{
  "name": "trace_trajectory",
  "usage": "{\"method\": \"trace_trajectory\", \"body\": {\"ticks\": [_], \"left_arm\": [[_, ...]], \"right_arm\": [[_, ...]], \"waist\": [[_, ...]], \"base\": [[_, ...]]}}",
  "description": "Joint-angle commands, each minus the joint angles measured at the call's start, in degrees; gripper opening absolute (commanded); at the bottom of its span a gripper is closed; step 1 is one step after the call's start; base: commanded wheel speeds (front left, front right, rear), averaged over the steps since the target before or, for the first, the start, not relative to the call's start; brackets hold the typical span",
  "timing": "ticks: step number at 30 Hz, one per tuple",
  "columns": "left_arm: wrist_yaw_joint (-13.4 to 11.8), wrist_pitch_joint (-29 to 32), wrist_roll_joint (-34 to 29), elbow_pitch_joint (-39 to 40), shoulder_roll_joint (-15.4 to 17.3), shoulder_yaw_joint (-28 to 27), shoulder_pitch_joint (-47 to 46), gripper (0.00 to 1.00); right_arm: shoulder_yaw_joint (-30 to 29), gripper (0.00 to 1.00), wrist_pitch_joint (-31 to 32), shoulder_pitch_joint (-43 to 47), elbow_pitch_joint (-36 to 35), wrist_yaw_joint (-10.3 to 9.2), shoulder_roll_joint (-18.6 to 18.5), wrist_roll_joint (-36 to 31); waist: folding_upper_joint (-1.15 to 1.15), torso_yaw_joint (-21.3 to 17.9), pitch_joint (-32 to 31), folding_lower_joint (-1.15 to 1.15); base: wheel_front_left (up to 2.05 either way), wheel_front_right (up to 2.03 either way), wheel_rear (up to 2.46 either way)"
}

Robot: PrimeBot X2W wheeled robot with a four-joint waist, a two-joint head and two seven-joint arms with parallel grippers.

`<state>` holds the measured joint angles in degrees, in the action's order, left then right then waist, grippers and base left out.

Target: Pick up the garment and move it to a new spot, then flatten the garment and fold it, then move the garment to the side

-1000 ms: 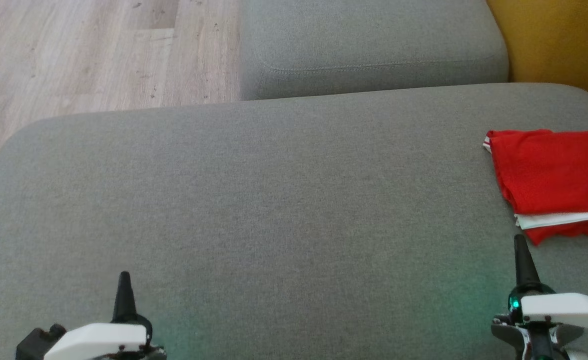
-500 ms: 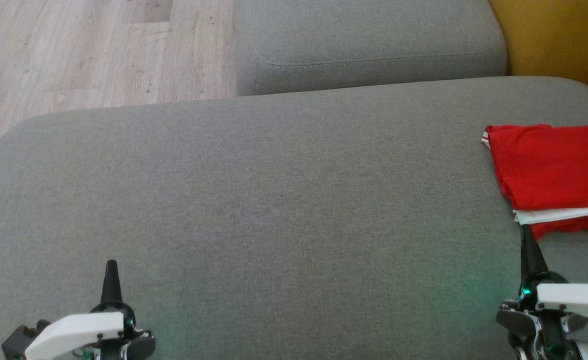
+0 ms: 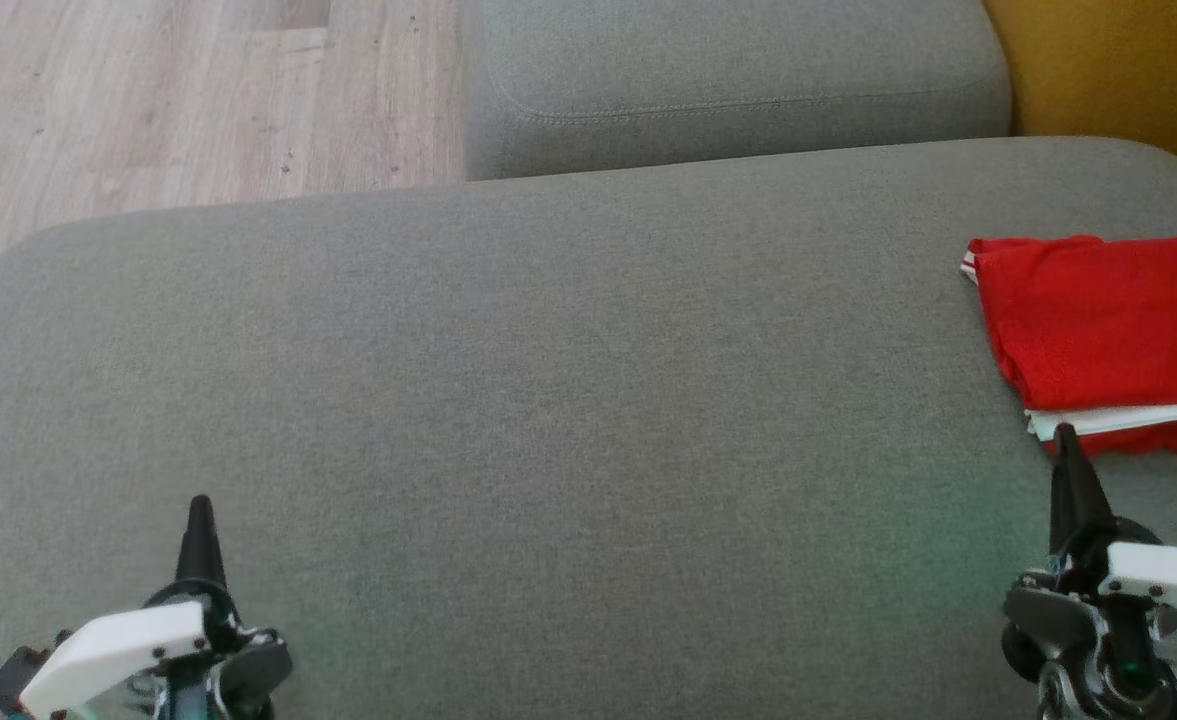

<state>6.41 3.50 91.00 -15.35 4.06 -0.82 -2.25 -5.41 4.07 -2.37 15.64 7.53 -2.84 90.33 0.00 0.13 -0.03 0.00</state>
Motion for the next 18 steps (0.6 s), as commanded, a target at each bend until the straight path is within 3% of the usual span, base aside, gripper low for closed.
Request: {"method": "trace_trajectory", "body": {"ticks": [1, 18], "left_arm": [[0.83, 0.75, 1.96, 1.49, 0.56, -2.92, -3.47, 0.00], [1.08, 1.39, 2.83, 1.40, 0.26, -3.71, -3.76, 0.00]], "right_arm": [[0.80, 0.00, 0.71, -3.38, -1.75, -0.04, -1.30, 2.11], [0.32, 0.00, 1.27, -3.68, -1.70, -0.04, -1.07, 3.03]], "waist": [[0.00, -0.07, 0.10, 0.00], [0.00, -0.13, 0.21, 0.00]], "base": [[0.00, 0.00, 0.00], [0.00, 0.00, 0.00]]}}
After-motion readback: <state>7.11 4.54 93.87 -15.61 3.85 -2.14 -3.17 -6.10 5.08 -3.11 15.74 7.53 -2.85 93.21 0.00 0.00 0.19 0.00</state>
